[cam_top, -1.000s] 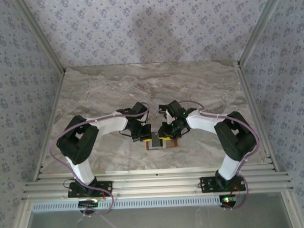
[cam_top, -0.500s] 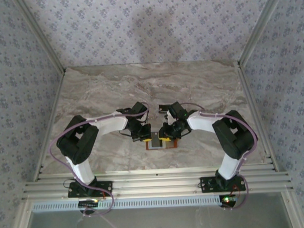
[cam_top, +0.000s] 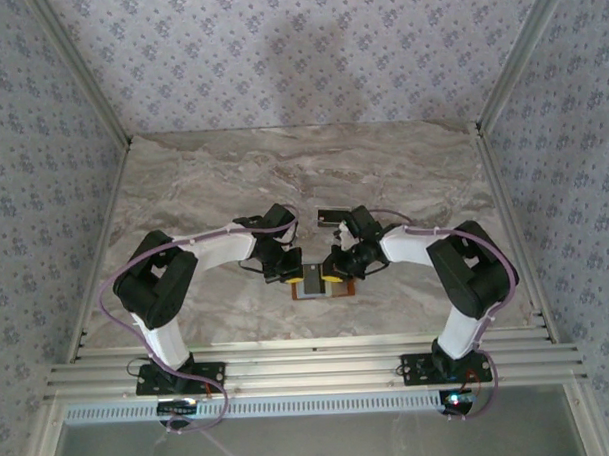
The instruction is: Take the credit cards out of the card holder
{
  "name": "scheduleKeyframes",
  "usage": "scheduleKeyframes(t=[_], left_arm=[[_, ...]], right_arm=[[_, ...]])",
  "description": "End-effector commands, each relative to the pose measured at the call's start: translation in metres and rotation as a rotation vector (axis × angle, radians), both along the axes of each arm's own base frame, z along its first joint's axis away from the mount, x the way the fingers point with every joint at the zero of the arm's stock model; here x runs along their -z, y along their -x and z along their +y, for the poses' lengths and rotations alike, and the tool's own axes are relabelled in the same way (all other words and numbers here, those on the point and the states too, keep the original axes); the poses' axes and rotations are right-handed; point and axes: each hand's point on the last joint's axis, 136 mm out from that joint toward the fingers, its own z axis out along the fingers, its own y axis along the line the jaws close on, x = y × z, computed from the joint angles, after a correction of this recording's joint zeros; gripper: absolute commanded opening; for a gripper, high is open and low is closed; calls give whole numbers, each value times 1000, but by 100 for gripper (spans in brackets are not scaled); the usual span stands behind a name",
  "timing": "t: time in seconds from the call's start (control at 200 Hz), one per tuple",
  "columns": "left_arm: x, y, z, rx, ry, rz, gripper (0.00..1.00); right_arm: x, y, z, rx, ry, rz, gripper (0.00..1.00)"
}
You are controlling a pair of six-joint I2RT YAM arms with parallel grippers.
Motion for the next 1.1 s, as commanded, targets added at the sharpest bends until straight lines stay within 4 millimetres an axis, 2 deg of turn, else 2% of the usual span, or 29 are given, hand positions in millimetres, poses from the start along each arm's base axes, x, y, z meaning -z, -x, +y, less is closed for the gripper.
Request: scheduleKeyframes(t=[0.0, 0.17, 0.39, 0.475, 0.894, 1.094], left_arm=[[13, 5, 12, -4, -68, 26, 4], [11, 4, 12, -2, -68, 23, 4], [11, 4, 10, -2, -66, 22, 4], [11, 4, 10, -1, -66, 21, 3], [9, 5, 11, 3, -68, 19, 3], [8, 6, 10, 6, -69, 22, 3]], right_arm=[[5, 1, -21, 51, 65, 3, 9], [-3, 0, -29, 73, 41, -5, 8], [-18, -3, -19, 59, -35, -30, 8], [-22, -3, -13, 57, -75, -32, 11], [-24, -3, 5, 46, -186, -8, 16], [-20, -2, 2, 52, -161, -7, 9]])
